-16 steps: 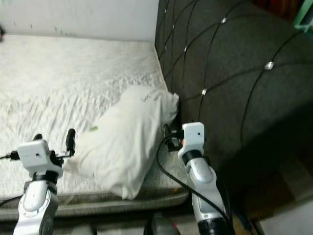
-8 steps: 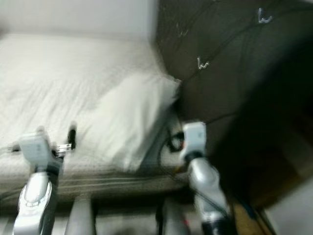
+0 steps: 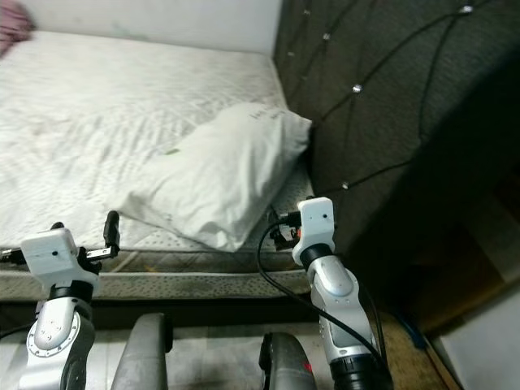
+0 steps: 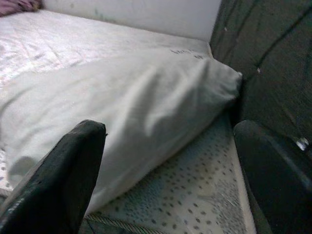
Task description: Clean up the room
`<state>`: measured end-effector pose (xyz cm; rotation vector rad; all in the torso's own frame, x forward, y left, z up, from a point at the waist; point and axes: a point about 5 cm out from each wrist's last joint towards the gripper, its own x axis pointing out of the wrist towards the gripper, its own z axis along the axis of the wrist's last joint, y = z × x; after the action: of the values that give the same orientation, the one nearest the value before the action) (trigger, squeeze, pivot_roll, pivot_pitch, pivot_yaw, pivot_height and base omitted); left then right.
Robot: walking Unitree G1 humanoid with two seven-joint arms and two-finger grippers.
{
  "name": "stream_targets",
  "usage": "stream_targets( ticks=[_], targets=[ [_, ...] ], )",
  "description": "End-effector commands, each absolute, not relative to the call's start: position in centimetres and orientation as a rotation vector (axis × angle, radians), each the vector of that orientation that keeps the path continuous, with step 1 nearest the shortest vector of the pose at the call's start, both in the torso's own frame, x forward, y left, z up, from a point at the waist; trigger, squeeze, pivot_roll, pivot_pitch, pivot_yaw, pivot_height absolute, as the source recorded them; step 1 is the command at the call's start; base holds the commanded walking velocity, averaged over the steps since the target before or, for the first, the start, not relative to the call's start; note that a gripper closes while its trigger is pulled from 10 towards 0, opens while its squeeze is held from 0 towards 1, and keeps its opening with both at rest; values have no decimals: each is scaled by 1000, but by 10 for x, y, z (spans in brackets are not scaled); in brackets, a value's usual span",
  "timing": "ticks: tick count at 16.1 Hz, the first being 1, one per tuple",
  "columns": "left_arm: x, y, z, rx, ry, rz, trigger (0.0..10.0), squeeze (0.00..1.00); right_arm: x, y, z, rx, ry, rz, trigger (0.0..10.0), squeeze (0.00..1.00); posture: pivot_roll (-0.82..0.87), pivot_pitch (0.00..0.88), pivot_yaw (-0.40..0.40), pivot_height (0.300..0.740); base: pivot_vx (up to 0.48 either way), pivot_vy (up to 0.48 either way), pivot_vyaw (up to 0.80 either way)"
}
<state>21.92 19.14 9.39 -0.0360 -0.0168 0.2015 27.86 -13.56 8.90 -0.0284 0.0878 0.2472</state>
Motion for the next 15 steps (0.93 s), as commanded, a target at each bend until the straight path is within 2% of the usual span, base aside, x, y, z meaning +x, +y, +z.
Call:
stream_targets(
  ticks=[1,8,15],
  targets=[
    [222,187,102,-50,-44,178,10000,0,281,-139,97,-36,68,247,10000,0,-9,0,-122,631,480,0,0],
    [220,188,105,-53,-41,185,10000,0,280,-137,100,-54,72,274,10000,0,-5,0,-117,631,452,0,0],
    [221,194,110,-44,-33,241,10000,0,280,-133,98,-38,107,327,10000,0,-8,12,-111,631,0,0,0]
  ],
)
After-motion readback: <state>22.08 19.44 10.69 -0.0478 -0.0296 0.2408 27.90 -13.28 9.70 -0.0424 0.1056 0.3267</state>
